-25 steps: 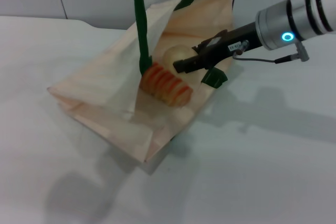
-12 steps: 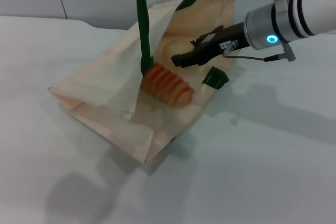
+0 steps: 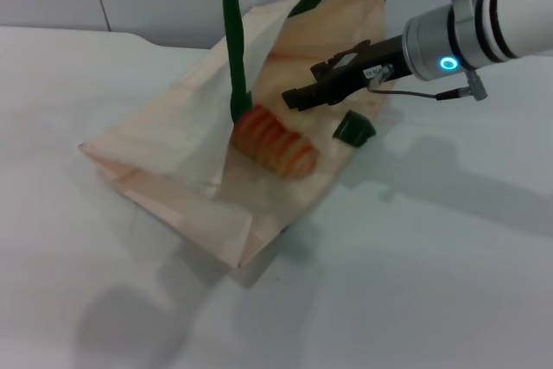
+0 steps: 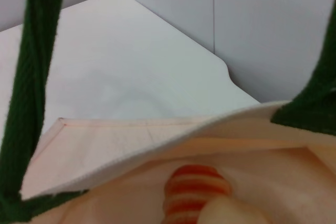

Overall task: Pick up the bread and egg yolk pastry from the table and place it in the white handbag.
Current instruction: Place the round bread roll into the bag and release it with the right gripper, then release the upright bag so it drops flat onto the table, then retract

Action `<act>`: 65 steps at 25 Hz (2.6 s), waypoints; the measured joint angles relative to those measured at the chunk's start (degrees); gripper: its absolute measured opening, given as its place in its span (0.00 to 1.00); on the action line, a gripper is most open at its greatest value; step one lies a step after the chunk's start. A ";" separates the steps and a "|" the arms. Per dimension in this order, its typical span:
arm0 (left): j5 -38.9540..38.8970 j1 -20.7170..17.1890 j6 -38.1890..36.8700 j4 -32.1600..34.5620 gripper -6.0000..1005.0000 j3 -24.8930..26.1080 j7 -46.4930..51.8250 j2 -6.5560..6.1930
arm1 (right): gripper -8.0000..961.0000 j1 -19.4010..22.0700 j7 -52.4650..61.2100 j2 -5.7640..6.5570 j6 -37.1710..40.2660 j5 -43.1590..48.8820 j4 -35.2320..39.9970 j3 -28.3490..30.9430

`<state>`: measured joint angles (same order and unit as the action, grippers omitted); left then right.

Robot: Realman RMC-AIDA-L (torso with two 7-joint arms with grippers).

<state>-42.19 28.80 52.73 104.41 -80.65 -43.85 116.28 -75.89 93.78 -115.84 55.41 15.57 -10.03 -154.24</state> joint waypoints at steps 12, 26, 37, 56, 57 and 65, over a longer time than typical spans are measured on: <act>0.15 -1.70 -1.74 -0.62 0.16 0.70 -0.32 0.00 | 0.77 2.06 0.77 0.00 0.01 0.56 -2.53 -0.26; 1.26 -3.83 -3.17 -0.79 0.16 0.67 -0.38 0.00 | 0.77 5.77 1.66 0.00 5.56 -2.29 -15.29 -0.12; 1.29 -4.29 -4.04 -1.57 0.36 0.11 -0.34 0.00 | 0.77 6.08 1.95 0.00 6.36 -2.80 -17.05 -0.29; -12.11 -4.24 -4.40 -8.18 0.82 -1.47 -9.47 -0.02 | 0.76 6.48 2.28 0.09 8.24 -2.27 -18.80 -0.31; -13.27 -4.25 -4.37 -8.51 0.82 -1.49 -10.41 -0.02 | 0.76 6.52 2.29 0.09 8.26 -2.25 -18.80 -0.33; -22.35 -4.64 -4.17 -11.82 0.82 -1.60 -18.02 0.01 | 0.76 6.81 2.29 0.10 8.31 -2.21 -18.79 -0.36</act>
<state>-64.54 24.16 48.55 92.59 -82.25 -61.87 116.29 -69.08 96.07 -115.74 63.72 13.36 -28.83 -154.60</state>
